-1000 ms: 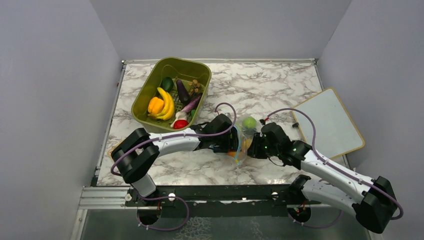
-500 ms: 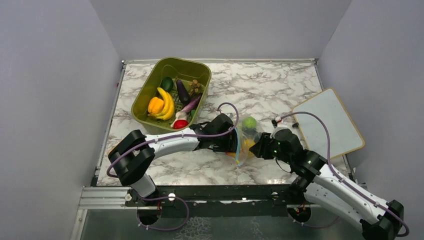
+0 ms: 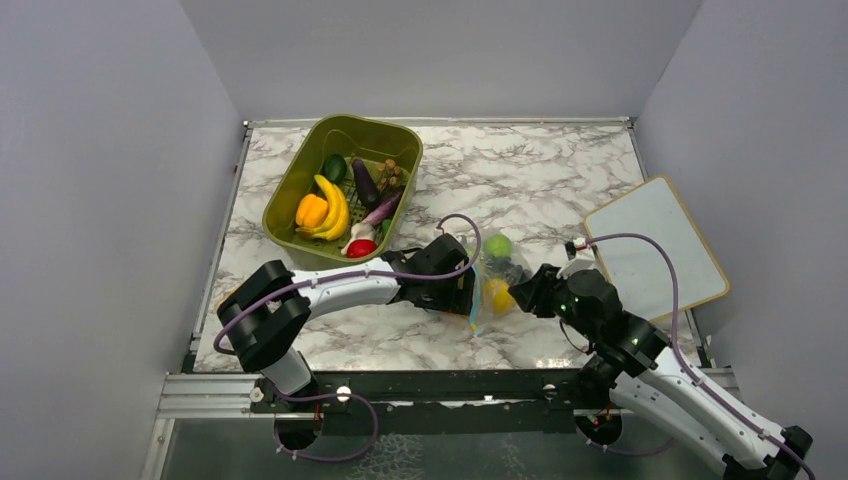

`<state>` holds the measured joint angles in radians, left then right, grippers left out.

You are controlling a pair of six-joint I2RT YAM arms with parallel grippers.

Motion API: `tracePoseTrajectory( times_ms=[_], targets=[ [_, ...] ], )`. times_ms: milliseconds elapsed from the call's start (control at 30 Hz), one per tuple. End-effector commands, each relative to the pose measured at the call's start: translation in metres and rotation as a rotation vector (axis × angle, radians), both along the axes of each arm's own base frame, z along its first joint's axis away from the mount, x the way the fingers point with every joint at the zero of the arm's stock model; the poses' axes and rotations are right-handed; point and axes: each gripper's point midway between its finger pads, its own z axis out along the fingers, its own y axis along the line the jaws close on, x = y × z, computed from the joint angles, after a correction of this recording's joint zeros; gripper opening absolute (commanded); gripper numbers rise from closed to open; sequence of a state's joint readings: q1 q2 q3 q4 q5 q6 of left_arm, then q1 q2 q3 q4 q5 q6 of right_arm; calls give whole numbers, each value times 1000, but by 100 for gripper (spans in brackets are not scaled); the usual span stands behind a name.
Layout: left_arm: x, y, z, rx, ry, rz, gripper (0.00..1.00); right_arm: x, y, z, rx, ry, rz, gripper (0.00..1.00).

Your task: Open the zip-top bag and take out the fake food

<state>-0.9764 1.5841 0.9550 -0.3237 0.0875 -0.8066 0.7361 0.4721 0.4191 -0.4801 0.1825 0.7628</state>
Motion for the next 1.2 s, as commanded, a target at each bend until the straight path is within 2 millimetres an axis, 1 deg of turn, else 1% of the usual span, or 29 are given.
tracePoseTrajectory(
  times_ms=[0, 67, 200, 400, 433, 567, 600, 633, 667, 767, 833, 933, 1033, 1067, 1100, 1167],
  targets=[
    [-1, -4, -5, 54, -34, -45, 82, 3, -3, 2, 0, 0, -34, 37],
    [-4, -5, -8, 64, -32, -46, 89, 3, -2, 3, -2, 5, -28, 37],
    [-6, -3, -14, 83, -30, -22, 99, 5, 1, 6, -13, 5, -18, 37],
    [1, -2, -11, 84, -55, 18, 99, 9, 2, 16, -13, -17, -20, 37],
    [2, -4, -9, 80, -61, 20, 99, 10, 3, 18, -12, -22, -19, 39],
    [9, -9, -4, 60, -86, 35, 99, 12, -1, 28, 27, 5, -82, 71],
    [11, -9, -2, 54, -94, 46, 99, 14, -4, 31, 36, 8, -110, 80],
    [13, -9, -1, 51, -103, 56, 99, 13, -8, 31, 47, 32, -150, 93],
    [15, -9, 0, 47, -111, 67, 99, 12, -12, 31, 51, 47, -175, 98],
    [22, -8, 5, 33, -131, 119, 99, 11, -7, 40, 63, -8, -120, 100],
    [25, -9, 6, 21, -138, 145, 99, 10, -7, 42, 87, -19, -119, 100],
    [31, -8, 7, 18, -151, 187, 95, 8, -4, 42, 103, -37, -90, 100],
    [37, -13, 16, -35, -178, 200, 91, 4, 0, 39, 103, -27, -59, 98],
    [38, -15, 17, -50, -177, 198, 89, 3, 2, 37, 98, -21, -51, 96],
    [38, -16, 17, -53, -175, 201, 84, 3, 3, 35, 93, -13, -45, 93],
    [40, -15, 15, -49, -173, 210, 76, 2, 5, 30, 82, 9, -39, 91]
  ],
)
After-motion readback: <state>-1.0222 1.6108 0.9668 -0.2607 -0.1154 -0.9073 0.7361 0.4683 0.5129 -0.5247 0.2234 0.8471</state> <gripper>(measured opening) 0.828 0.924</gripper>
